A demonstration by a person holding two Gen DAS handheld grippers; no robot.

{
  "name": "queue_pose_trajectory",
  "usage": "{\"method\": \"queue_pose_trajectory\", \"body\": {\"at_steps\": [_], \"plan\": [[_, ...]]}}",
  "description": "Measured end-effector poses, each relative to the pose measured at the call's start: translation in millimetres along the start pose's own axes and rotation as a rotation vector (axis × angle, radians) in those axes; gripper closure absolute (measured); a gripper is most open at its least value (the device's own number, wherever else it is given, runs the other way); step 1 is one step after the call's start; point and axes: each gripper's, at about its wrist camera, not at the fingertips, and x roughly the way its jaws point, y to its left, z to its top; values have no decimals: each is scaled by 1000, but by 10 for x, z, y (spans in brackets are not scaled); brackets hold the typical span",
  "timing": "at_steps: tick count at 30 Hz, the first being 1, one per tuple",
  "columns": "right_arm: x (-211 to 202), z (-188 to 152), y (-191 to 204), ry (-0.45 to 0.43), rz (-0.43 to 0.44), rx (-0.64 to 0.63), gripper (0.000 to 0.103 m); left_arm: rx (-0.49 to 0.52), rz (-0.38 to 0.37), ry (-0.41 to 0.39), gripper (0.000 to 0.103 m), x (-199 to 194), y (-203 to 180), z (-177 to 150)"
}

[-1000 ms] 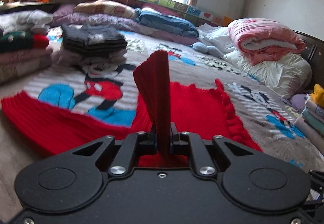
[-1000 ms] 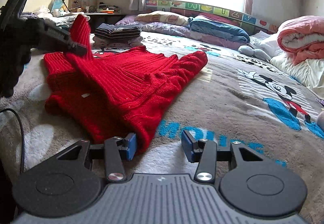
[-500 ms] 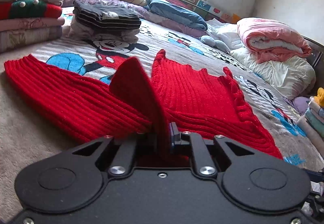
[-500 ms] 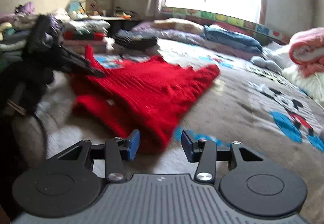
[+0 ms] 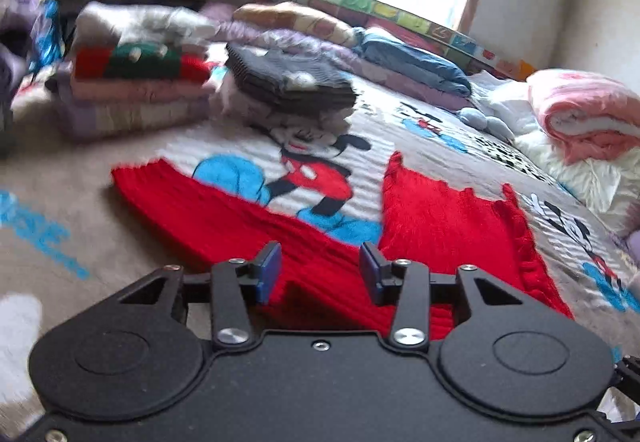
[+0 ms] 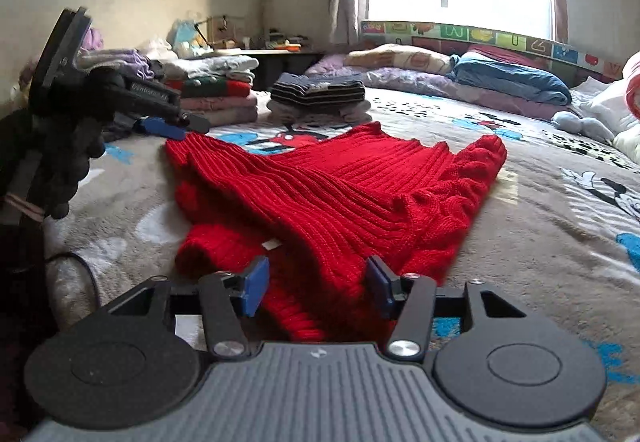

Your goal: Fold clothes

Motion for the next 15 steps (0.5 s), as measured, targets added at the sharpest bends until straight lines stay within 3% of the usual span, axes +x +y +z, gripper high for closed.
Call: {"method": "queue_pose_trajectory", "body": {"at_steps": [4,9,11,15], "plan": [[-65,-21,-66,-57,-5,41,50,129,-110,32,62,118,-461,131],[16,-52,-115,-32,42,58,47,330,-281,56,63,441,-1264,264],[28,-66,-96,-28,53,43,46,420,-306,63,70,643,-1558,301],[39,-110,-70,-34,56,21,45,516,-300,114,71,1157,-1984,401]]}}
